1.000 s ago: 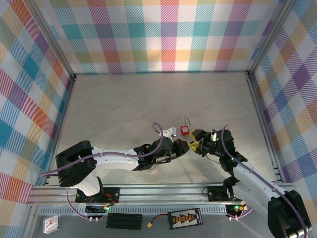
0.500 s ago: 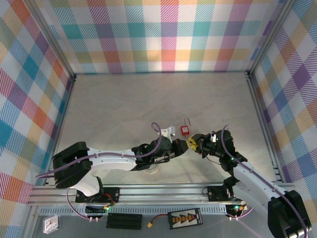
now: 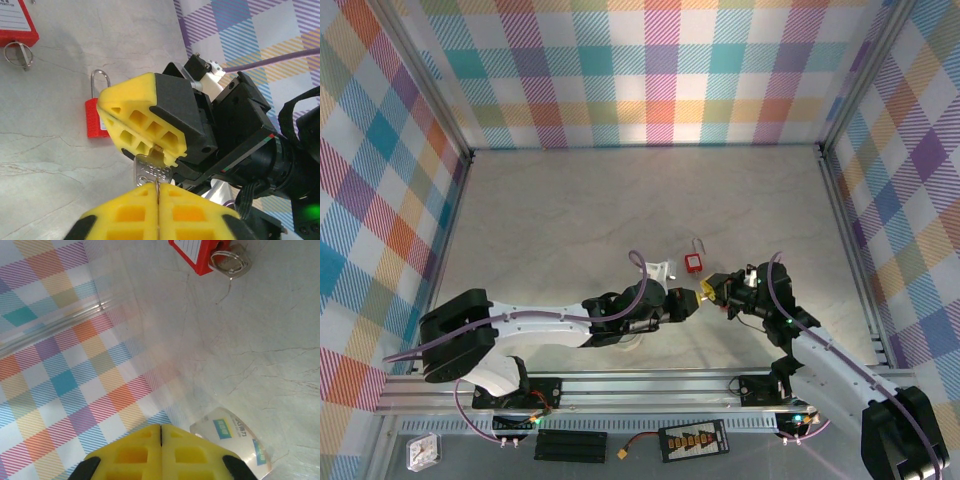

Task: Unlock with the key

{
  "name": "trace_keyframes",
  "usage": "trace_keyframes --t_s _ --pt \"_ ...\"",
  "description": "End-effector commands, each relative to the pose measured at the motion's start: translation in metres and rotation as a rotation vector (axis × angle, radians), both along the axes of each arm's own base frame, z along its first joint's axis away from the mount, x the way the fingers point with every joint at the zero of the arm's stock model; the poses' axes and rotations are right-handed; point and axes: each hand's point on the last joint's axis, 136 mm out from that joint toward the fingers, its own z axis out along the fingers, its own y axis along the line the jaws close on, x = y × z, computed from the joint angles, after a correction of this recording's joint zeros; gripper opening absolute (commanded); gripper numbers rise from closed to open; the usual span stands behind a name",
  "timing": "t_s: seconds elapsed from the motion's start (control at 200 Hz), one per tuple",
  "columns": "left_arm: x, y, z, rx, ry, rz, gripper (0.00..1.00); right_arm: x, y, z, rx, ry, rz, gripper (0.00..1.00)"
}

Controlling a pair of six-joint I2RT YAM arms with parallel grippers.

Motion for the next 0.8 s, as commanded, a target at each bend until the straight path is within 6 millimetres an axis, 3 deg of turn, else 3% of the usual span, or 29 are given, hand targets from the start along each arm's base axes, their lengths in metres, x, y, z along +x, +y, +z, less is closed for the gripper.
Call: trace_keyframes --t_s 0.0,0.075,0.14,0.305,0.45,0.795 --pt "0.001 0.011 0.026 -0.05 -0.036 0.04 0.51 0.004 -0.001 0.007 -0.019 -0.044 0.003 0.0" --pt "0.004 0.024 0.026 -0.087 0.028 0.106 0.79 0.01 -0.002 0.02 -0.023 -0.118 0.0 0.0" --pt "0.006 0.027 0.035 -0.18 0.098 0.136 0.85 0.016 -0.006 0.036 -0.05 -0.203 -0.022 0.0" --pt "0.012 0.023 0.068 -0.427 0.168 0.163 0.88 0.034 -0.015 0.089 -0.045 -0.43 -0.106 0.0" --pt "0.019 0.01 0.082 -0.58 0.204 0.141 0.88 0.045 -0.009 0.125 -0.021 -0.533 -0.098 0.0" --pt "0.045 0.003 0.083 -0.743 0.168 0.179 0.85 0.048 0.002 0.136 0.007 -0.522 -0.058 0.0"
